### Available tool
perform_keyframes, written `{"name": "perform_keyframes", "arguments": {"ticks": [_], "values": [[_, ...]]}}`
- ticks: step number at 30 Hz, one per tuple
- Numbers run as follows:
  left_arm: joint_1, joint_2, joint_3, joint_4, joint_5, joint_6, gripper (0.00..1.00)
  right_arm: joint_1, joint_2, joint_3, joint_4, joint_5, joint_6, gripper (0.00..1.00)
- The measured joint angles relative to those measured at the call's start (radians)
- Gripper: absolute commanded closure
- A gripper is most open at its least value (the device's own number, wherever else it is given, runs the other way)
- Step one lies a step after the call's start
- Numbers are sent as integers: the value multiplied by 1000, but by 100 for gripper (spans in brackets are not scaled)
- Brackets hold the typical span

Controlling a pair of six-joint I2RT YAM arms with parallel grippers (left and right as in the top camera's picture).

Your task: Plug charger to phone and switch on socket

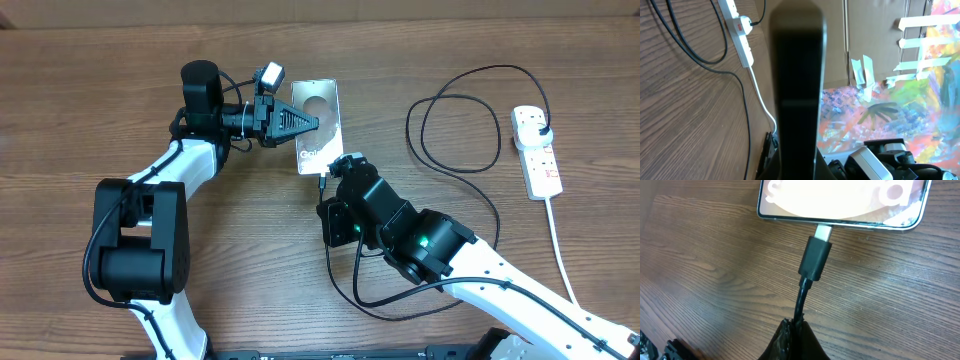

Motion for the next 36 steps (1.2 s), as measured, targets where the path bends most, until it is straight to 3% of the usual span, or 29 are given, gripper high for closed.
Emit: {"name": "perform_keyframes", "arguments": {"ticks": [36], "values": [[-3,0,0,1,-42,-1,96,-23,0,0,30,60,-56,96]]}}
